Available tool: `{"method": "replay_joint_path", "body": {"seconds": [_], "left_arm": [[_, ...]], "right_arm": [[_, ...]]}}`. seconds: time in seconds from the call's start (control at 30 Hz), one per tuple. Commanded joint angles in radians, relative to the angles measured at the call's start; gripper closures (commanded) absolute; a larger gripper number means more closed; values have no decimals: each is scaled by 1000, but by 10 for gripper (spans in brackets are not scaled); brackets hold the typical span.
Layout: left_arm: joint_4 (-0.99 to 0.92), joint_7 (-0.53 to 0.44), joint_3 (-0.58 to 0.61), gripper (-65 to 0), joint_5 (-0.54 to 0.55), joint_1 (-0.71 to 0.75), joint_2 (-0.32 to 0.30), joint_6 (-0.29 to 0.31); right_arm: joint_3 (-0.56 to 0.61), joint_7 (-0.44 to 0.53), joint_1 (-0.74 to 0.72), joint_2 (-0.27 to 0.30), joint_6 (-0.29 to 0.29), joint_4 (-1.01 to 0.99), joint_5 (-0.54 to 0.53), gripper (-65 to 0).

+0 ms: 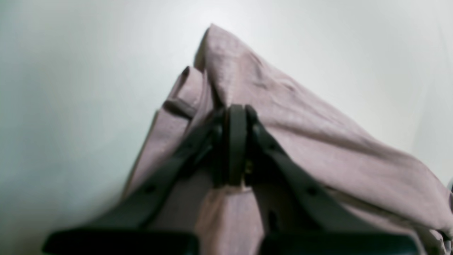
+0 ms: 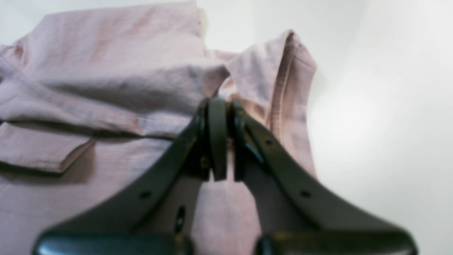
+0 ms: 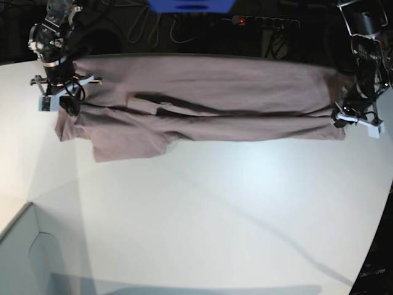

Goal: Layout the t-shirt on the table in an organized manner, then fold the t-shirt properly
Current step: 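Hold the folded shirt edge with both grippers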

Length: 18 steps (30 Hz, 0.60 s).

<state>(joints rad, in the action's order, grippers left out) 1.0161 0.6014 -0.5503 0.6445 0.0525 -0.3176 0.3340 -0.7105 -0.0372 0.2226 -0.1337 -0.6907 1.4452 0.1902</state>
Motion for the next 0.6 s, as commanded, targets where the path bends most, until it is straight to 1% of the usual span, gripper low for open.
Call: {"method": "replay_joint_path", "body": {"seconds": [0.0, 0.13, 0.27, 0.33, 0.57], "left_arm": [[5, 5, -3, -1, -9, -4, -12, -8], [5, 5, -3, -11, -7, -4, -12, -8], [5, 5, -3, -74, -7, -4, -12, -8], [5, 5, -3, -93, -7, -4, -12, -8], [5, 5, -3, -99, -7, -4, -12, -8]], "right_arm": [[-1, 29, -2, 3, -7, 15, -16, 0], [-1, 29, -2, 1, -7, 15, -16, 0], [-1, 29, -2, 1, -7, 15, -16, 0], [-1, 29, -2, 1, -7, 15, -16, 0], [-1, 29, -4, 1, -7, 15, -16, 0]]}}
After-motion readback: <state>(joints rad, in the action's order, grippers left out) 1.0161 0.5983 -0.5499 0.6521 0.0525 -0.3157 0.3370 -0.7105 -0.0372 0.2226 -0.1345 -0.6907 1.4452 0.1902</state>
